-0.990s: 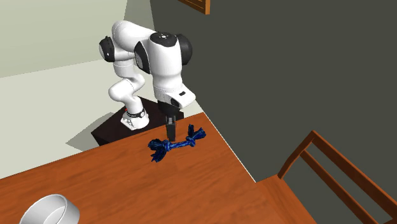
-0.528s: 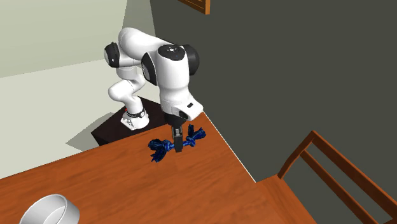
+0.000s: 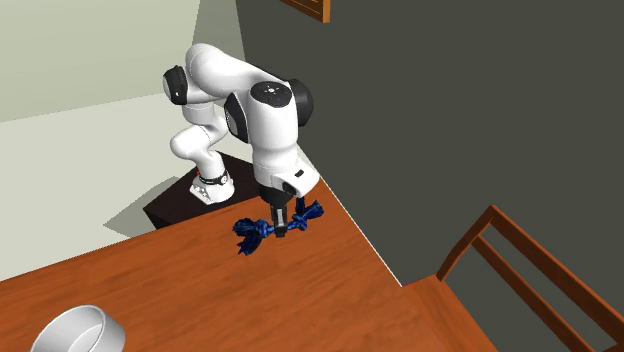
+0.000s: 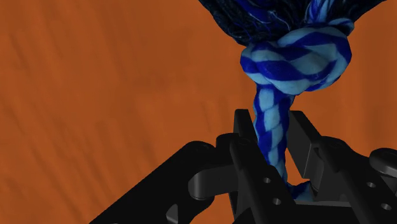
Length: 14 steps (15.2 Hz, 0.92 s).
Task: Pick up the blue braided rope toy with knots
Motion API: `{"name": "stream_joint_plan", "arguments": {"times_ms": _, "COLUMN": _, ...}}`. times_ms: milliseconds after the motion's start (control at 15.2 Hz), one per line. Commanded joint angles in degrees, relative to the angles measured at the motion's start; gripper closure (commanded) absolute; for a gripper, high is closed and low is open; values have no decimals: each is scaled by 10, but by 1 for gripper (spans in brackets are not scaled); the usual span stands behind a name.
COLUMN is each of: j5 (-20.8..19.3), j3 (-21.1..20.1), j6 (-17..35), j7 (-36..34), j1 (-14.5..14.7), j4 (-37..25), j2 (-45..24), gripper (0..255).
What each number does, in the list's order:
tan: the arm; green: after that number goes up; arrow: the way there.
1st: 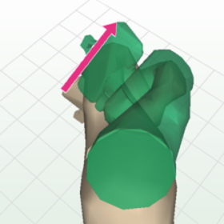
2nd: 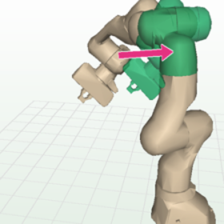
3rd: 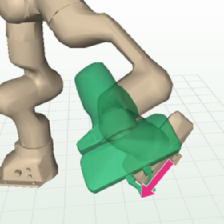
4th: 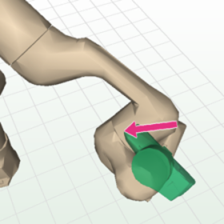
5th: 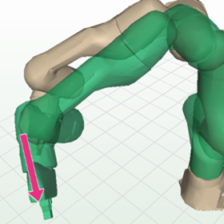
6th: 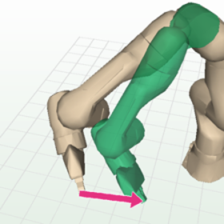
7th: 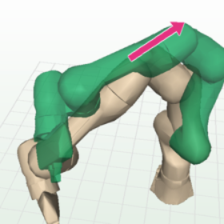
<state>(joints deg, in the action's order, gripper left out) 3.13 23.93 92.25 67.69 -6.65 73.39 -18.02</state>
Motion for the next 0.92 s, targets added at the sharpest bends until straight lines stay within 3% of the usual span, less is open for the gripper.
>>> {"name": "stream_joint_plan", "arguments": {"times_ms": 0, "j5": 0, "j3": 0, "j6": 0, "j7": 0, "j1": 0, "j4": 0, "j2": 0, "gripper": 255}}
{"name": "stream_joint_plan", "arguments": {"times_ms": 330, "j5": -1, "j3": 0, "j6": 0, "j7": 0, "j1": 0, "j4": 2, "j2": 2, "gripper": 255}}
{"name": "stream_joint_plan", "arguments": {"times_ms": 858, "j5": 12, "j3": 1, "j6": -78, "j7": 7, "j1": -16, "j4": -107, "j2": -30, "gripper": 255}}
